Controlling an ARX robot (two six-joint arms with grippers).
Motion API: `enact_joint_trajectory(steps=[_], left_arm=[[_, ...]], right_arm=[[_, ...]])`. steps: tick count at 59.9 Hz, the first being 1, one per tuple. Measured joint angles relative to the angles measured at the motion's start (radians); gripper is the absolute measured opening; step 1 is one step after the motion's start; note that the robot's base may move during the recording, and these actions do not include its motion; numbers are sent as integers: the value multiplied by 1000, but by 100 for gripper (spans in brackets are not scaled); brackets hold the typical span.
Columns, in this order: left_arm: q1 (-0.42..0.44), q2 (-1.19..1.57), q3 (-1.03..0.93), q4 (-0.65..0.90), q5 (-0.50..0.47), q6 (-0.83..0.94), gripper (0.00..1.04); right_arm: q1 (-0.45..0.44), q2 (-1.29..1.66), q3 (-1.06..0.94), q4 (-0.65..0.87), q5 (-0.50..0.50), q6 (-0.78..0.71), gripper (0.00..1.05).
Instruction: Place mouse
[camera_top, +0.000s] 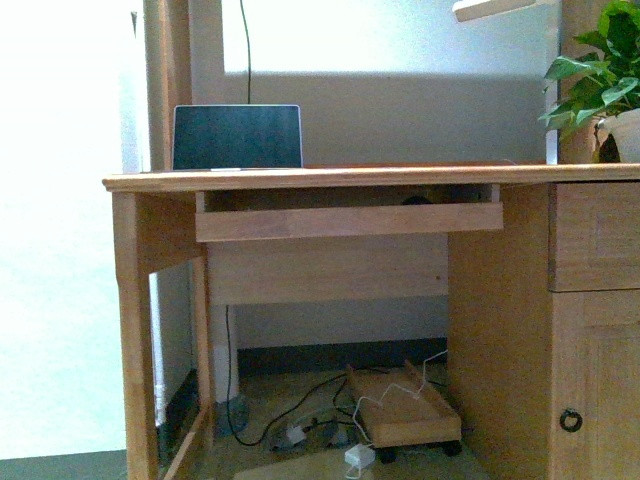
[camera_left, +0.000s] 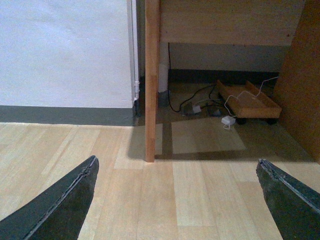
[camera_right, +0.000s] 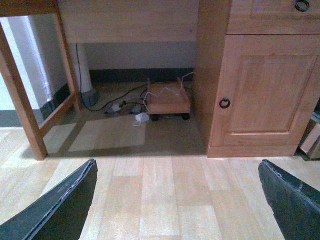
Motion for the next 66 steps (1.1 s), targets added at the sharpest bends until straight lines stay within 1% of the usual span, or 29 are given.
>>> enact_joint_trajectory(steps=[66], left_arm=[[0,0,0,0,0,0,97]], right_arm=[[0,0,0,0,0,0,97]])
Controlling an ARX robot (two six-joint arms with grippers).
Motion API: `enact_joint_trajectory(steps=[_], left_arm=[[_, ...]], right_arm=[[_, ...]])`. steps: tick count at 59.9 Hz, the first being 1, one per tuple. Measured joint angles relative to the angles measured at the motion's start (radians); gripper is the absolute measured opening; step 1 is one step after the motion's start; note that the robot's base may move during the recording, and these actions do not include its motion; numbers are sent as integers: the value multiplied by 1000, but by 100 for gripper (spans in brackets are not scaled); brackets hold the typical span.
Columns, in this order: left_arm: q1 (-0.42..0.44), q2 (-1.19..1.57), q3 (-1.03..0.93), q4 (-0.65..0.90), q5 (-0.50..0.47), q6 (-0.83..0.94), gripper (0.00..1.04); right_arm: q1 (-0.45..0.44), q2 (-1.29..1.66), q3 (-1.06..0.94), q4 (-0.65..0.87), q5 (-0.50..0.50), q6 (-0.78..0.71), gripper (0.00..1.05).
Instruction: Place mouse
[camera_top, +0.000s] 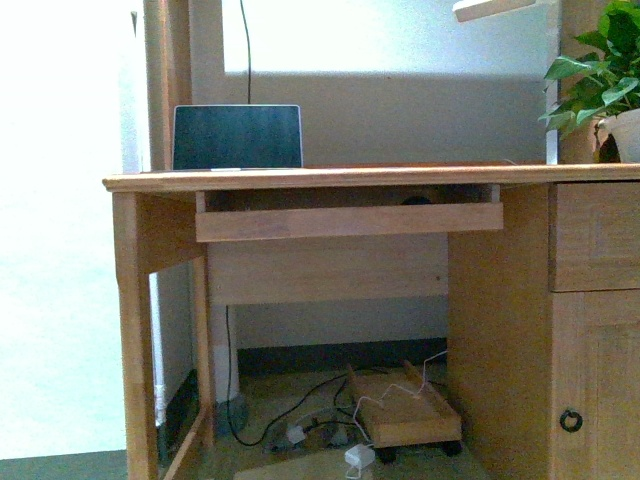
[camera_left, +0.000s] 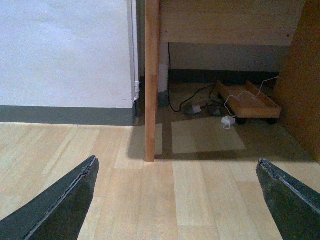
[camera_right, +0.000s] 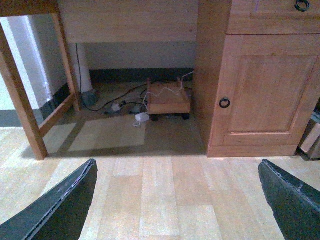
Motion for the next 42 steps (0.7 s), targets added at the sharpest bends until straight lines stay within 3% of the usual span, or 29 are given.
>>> enact_joint_trajectory(steps=[42], left_arm=[[0,0,0,0,0,0,97]], right_arm=[[0,0,0,0,1,0,97]])
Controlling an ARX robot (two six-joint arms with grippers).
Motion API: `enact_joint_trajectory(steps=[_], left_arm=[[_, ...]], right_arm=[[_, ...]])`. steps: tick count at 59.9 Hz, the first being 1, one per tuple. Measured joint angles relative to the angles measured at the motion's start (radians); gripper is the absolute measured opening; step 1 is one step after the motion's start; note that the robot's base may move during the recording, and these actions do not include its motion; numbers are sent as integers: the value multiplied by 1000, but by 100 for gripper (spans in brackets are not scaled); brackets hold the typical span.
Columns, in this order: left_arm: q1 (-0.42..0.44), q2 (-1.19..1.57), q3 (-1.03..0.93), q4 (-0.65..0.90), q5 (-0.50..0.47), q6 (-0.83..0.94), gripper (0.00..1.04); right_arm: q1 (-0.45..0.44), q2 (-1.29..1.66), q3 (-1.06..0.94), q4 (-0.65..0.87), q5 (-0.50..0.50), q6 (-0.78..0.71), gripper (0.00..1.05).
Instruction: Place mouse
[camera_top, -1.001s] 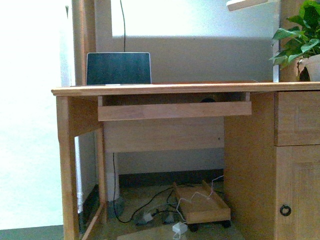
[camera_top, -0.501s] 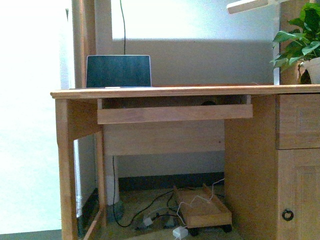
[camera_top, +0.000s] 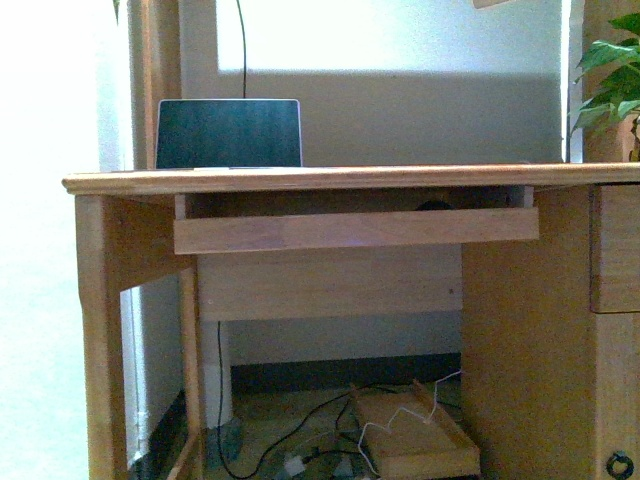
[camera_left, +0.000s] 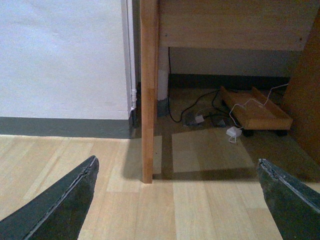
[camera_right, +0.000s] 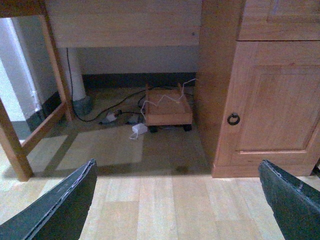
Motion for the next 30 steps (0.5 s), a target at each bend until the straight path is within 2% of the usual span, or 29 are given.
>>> enact_joint_trajectory(steps=[30], left_arm=[[0,0,0,0,0,0,97]], right_arm=[[0,1,0,0,1,0,97]])
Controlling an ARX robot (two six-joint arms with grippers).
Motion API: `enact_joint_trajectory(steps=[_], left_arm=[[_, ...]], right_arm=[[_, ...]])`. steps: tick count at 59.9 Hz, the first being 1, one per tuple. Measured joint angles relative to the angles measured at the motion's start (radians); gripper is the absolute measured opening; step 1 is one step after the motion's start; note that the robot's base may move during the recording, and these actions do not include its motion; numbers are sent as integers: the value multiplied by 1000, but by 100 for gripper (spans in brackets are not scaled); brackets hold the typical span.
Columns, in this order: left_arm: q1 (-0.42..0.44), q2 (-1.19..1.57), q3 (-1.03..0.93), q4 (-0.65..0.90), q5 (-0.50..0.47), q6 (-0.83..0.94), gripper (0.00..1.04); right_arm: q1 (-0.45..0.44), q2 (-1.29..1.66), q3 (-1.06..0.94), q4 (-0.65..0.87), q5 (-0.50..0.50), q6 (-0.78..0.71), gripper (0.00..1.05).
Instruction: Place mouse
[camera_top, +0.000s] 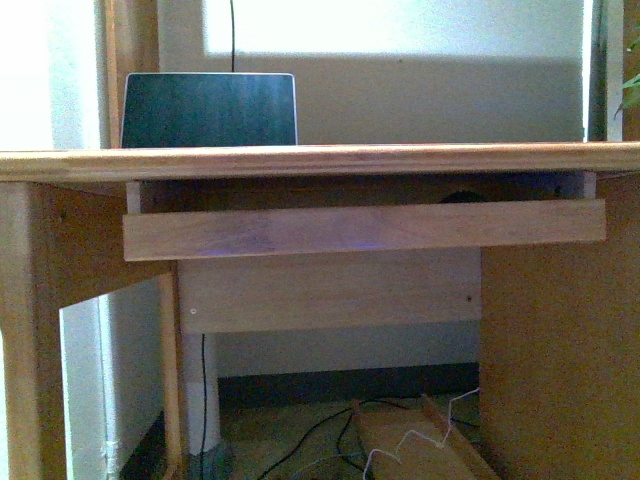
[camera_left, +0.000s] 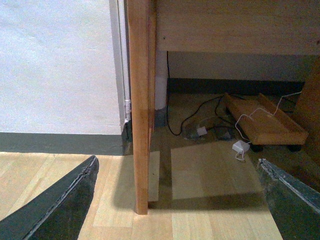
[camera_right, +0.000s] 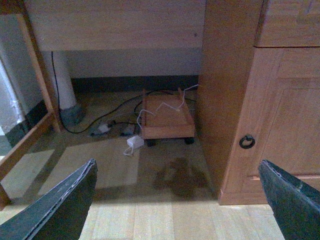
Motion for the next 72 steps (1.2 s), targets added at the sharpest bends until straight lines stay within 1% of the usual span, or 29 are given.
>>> enact_joint_trajectory(steps=[49,50,52,53,54,55,57,61,64,66,68,70,71,72], left_arm=[[0,0,0,0,1,0,97],[3,2,0,-3,6,-3,97],[39,51,28,-66,164,-87,97],[42,60,30,-66,178,-97,97],[47,95,35,-62,222,-116,97],[47,134,38,-47,260,-137,97],[47,193,38,-9,286,-142,97],[47,328,38,106,304,-117,97],[61,492,47,251,314,-40,97],[77,658,66,393,321,41,97],[87,742,80,465,323,98,97],[100,875,111,574,325,179,97],[103,910,120,601,325,190,97],[108,977,140,654,323,244,97]], right_arm=[[0,0,0,0,-2,0,97],[0,0,0,0,-2,0,97],[0,0,0,0,-2,0,97],[0,0,0,0,-2,0,97],[0,0,0,0,-2,0,97],[0,0,0,0,-3,0,97],[0,0,0,0,-3,0,97],[0,0,0,0,-3,0,97],[0,0,0,0,0,0,97],[0,0,0,0,-1,0,97],[0,0,0,0,-1,0,97],[0,0,0,0,-1,0,97],[0,0,0,0,-1,0,97],[0,0,0,0,0,0,97]])
